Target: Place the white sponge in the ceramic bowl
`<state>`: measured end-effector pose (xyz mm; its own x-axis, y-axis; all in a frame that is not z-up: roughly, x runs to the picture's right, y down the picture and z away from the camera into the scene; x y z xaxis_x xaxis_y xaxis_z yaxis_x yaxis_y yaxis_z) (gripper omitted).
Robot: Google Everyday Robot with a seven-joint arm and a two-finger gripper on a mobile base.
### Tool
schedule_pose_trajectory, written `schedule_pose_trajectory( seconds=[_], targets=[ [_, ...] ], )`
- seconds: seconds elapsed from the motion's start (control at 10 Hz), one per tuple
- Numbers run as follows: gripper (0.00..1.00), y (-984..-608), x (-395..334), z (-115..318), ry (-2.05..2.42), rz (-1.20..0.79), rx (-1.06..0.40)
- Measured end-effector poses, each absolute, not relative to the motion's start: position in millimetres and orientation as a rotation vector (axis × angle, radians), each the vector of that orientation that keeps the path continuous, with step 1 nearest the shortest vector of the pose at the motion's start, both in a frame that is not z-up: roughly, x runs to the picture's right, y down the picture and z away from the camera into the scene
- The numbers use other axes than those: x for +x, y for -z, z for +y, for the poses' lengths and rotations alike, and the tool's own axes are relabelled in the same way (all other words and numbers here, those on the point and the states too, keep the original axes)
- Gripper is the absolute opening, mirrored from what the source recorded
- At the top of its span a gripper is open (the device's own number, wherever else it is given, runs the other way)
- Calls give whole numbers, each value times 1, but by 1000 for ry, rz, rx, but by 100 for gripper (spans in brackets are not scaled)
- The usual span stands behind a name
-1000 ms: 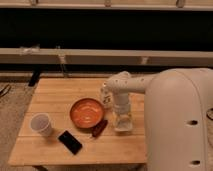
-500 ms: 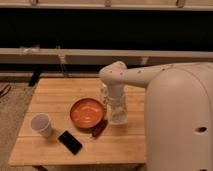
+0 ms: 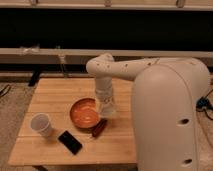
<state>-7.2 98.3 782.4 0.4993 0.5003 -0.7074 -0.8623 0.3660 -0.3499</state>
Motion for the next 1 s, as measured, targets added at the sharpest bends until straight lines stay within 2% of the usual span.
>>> schedule_pose_trajectory(
  seconds=[0.3, 0.4, 0.6, 0.8, 0.9, 1.0],
  targets=[
    [0, -793, -49, 88, -864, 488, -793],
    [3, -797, -68, 86, -828, 461, -807],
    [18, -802, -88, 85, -791, 432, -826],
    [42, -805, -110, 86, -740, 396, -854],
    [49, -806, -114, 86, -729, 389, -860],
    [61, -805, -119, 88, -711, 382, -868]
  ],
)
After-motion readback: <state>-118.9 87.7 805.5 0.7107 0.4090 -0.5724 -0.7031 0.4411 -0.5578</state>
